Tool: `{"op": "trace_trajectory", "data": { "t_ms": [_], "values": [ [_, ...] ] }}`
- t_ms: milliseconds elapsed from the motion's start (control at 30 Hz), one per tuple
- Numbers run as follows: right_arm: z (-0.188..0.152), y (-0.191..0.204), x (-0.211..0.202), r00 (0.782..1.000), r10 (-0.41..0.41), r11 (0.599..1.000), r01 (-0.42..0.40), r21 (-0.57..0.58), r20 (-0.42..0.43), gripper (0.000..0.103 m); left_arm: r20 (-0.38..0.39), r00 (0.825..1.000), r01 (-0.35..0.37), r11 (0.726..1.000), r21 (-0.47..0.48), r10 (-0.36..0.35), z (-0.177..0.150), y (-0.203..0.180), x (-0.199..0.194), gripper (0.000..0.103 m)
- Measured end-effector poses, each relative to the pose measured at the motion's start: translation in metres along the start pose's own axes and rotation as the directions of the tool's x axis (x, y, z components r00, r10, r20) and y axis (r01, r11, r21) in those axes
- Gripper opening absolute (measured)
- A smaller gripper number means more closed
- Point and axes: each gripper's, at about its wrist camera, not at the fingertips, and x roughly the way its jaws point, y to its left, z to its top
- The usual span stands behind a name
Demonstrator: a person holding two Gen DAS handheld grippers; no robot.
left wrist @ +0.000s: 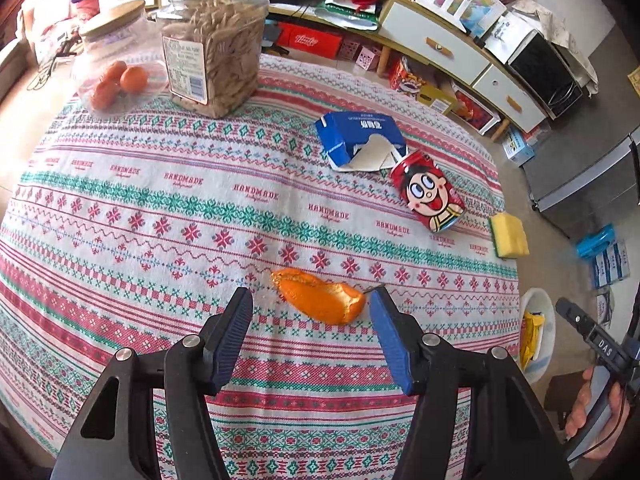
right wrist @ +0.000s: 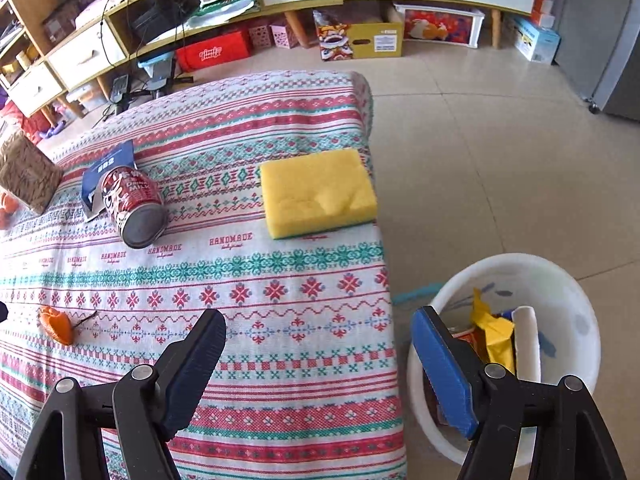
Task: Collect trash
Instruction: 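Move both open tools back over the table toward the orange peel and can, then grasp the orange peel with the left tool while the right tool grasps the red Drink Milk can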
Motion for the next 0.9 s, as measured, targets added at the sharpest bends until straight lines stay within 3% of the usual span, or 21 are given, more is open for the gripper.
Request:
{"op": "trace_trajectory", "data": {
  "t_ms": [100, 300, 367, 567, 600, 900],
  "values": [
    [0.002, 0.011, 0.006, 1.0, 0.02, 1.0, -0.02, -0.002, -0.011, 0.081, -0.048, 0.999, -0.002, 0.999, 0.034, 0.004, -0.008, -0.005, 0.014, 0.063],
    [0.007, 0.026, 0.019, 0.999, 0.011, 1.0, -0.011, -0.003, -0.037, 0.081, -0.09, 0.993, 0.071, 0.996, -0.048, -0.076, -0.012, -0.005, 0.04, 0.062],
    [0.008, 0.031, 0.024, 0.999, 0.017, 1.0, -0.017, -0.007, -0.046, 0.081, -0.071, 0.996, 0.049, 0.998, -0.041, -0.052, -0.009, -0.009, 0.047, 0.055],
    [0.015, 0.05, 0.033, 0.998, 0.049, 0.998, -0.051, -0.026, -0.05, 0.081, -0.023, 0.998, 0.059, 0.998, -0.021, -0.059, 0.005, -0.014, 0.055, 0.014],
    [0.016, 0.054, 0.035, 0.997, 0.054, 0.998, -0.056, -0.038, -0.053, 0.081, -0.022, 0.997, 0.074, 0.997, -0.013, -0.074, 0.006, -0.015, 0.054, 0.0],
    [0.031, 0.108, 0.072, 0.996, 0.076, 0.97, -0.086, -0.229, -0.051, 0.081, 0.0, 0.993, 0.114, 0.993, 0.018, -0.114, 0.005, -0.012, 0.03, 0.0]
  ]
}}
